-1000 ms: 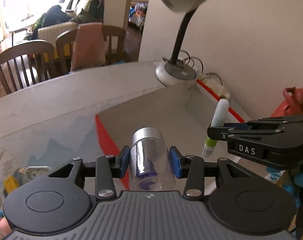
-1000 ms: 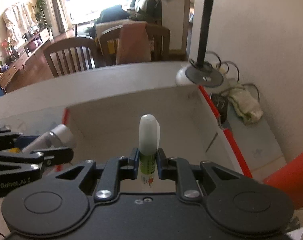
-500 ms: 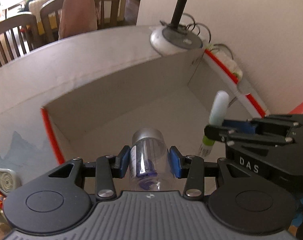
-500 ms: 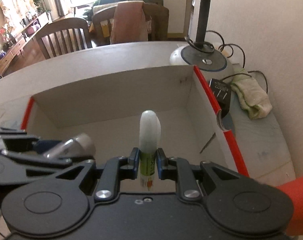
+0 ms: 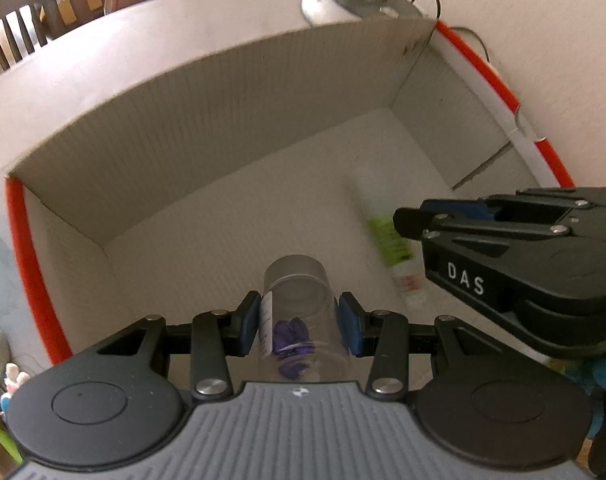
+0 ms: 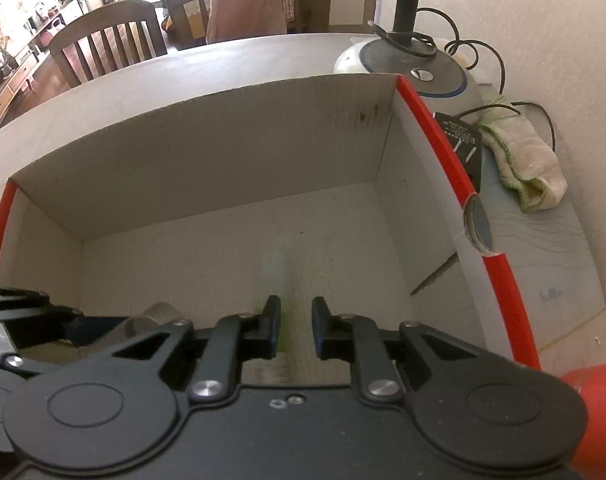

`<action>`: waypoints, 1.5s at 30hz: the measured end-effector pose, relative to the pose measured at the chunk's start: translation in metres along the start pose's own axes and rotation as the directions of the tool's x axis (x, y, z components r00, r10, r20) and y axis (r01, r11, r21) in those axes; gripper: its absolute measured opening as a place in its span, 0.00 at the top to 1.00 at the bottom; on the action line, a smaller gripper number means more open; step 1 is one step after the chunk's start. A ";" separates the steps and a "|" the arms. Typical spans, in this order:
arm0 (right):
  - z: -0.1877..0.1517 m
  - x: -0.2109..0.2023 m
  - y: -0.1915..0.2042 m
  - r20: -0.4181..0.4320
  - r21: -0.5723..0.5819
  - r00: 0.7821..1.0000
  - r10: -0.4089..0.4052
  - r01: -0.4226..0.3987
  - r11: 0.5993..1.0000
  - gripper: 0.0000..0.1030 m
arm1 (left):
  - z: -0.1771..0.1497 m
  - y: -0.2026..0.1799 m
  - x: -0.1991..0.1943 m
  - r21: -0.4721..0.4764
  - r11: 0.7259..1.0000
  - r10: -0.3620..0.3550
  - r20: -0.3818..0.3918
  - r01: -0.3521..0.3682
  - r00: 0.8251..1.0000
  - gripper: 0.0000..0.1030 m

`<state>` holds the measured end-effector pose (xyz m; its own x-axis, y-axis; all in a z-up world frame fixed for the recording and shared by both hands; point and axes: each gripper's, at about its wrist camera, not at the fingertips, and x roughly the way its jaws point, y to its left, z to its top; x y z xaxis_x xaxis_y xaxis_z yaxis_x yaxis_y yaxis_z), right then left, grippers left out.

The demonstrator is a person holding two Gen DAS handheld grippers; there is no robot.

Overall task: Organize rigid objects
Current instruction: 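Open the right tool to drop the glue stick while the left tool releases the pill jar, then withdraw both tools from the shoebox back toward the item cluster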

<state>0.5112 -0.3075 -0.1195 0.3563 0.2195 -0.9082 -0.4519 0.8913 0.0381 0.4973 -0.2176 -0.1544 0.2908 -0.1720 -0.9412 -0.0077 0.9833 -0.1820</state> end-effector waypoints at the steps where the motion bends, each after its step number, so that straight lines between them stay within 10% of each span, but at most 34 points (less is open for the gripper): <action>1: 0.000 -0.001 0.000 -0.002 0.005 1.000 0.006 -0.006 1.000 0.81 | 0.000 0.001 0.002 -0.004 1.000 0.000 -0.010 0.000 1.000 0.59; 10: 0.003 -0.002 -0.006 -0.002 0.032 0.999 0.036 -0.036 0.999 0.73 | -0.004 0.004 0.010 -0.014 1.000 0.006 -0.056 -0.007 0.998 0.59; 45: -0.017 -0.102 0.044 0.200 -0.038 0.967 0.157 -0.152 0.988 0.38 | -0.057 0.027 -0.121 -0.026 1.000 0.023 0.270 -0.017 0.963 0.59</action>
<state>0.4411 -0.2972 -0.0321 0.4376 0.4315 -0.7889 -0.5317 0.8317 0.1599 0.4071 -0.1739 -0.0615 0.5382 -0.1267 -0.8332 -0.0373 0.9841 -0.1737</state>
